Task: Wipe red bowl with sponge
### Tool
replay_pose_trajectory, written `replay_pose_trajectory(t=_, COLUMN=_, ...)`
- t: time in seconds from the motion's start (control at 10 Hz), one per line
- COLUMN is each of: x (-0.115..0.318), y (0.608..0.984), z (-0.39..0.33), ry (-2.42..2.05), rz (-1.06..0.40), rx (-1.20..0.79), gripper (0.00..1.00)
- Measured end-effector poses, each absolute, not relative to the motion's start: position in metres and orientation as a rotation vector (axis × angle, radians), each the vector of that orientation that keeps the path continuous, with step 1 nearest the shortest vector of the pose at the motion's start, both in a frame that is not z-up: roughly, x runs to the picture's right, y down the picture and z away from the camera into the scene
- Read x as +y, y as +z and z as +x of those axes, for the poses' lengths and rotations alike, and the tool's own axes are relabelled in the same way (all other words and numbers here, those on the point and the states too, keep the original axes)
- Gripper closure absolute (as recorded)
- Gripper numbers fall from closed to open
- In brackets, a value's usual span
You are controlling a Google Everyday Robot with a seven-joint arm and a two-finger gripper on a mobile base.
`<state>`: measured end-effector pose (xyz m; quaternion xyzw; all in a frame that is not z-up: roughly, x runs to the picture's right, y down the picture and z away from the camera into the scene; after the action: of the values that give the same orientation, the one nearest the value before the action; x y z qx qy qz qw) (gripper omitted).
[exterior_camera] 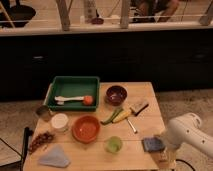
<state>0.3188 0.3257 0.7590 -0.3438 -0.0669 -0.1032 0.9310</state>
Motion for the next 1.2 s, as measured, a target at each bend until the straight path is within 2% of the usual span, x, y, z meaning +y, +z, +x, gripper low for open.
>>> replay_pose_trajectory(t=1.2, x=0.3266, y=0.7623, z=0.3229, ry=-0.183, rz=-0.708, rx=-0.126, gripper=0.2)
